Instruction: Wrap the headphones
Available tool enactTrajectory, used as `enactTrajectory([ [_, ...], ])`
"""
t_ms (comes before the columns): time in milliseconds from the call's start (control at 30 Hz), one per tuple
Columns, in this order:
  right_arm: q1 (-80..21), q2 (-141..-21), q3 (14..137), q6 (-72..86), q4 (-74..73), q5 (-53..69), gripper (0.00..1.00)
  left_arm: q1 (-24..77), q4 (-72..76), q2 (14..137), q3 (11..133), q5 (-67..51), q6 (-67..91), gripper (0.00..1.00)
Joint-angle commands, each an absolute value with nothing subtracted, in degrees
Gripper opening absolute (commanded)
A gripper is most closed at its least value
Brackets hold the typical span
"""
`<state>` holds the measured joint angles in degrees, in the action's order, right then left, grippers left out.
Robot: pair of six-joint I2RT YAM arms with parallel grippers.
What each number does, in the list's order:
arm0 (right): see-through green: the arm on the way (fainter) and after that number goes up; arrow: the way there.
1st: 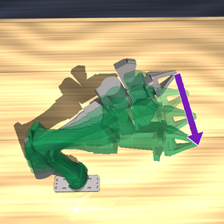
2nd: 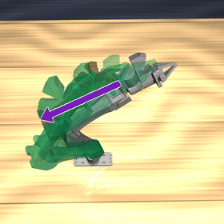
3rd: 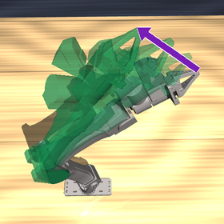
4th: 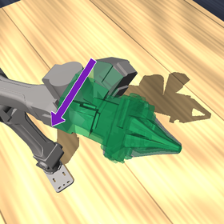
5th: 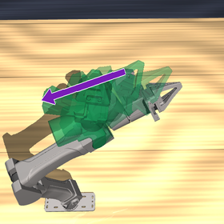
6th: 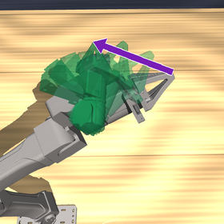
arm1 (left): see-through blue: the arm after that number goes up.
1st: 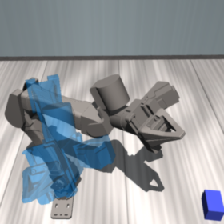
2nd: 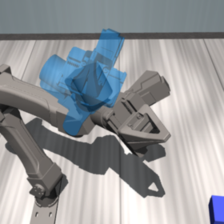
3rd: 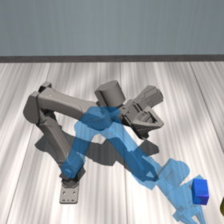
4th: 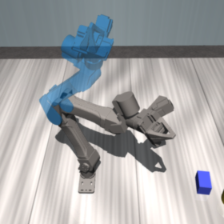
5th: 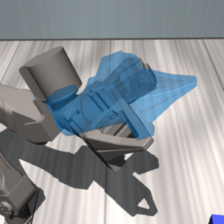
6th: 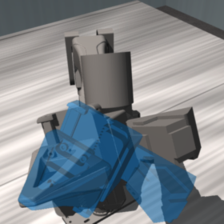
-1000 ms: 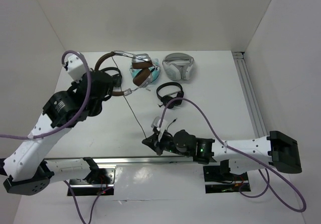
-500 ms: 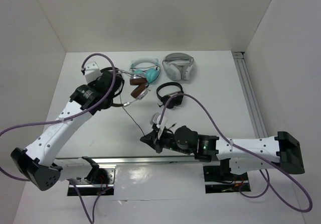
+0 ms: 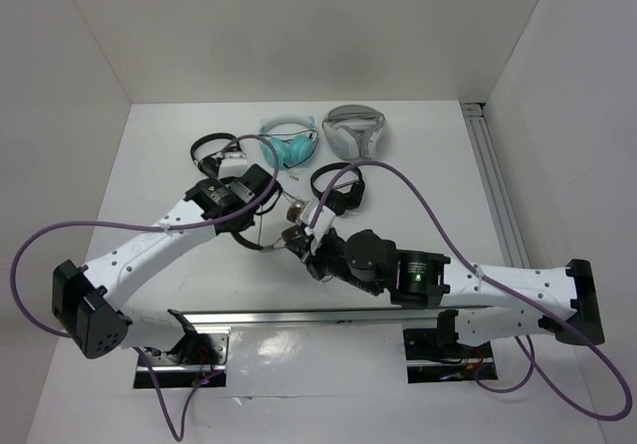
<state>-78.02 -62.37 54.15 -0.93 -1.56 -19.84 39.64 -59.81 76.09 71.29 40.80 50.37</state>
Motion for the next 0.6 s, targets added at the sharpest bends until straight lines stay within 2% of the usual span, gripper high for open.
enactTrajectory([
  [0,-78.4,-59.6,57.66,-5.09,-8.34,-28.12,0.0,43.58,-58.01,76.99,69.88,36.83,43.26,0.0],
  [100,-78.4,-58.1,58.71,-5.1,-10.98,-31.63,0.0,47.19,-56.96,76.99,67.6,34.64,40.97,0.0],
  [300,-78.4,-56.17,56.78,-6.94,-11.51,-39.63,0.02,50.45,-54.67,68.91,65.92,27.52,35.16,0.0],
  [433,-78.4,-56.16,54.58,-10.1,-6.52,-46.48,0.04,53.25,-57.38,67.77,65.39,26.46,33.31,0.0],
  [567,-75.86,-56.69,54.49,-11.42,-4.75,-47.29,0.06,56.24,-58.54,65.66,65.39,25.23,33.31,0.0],
])
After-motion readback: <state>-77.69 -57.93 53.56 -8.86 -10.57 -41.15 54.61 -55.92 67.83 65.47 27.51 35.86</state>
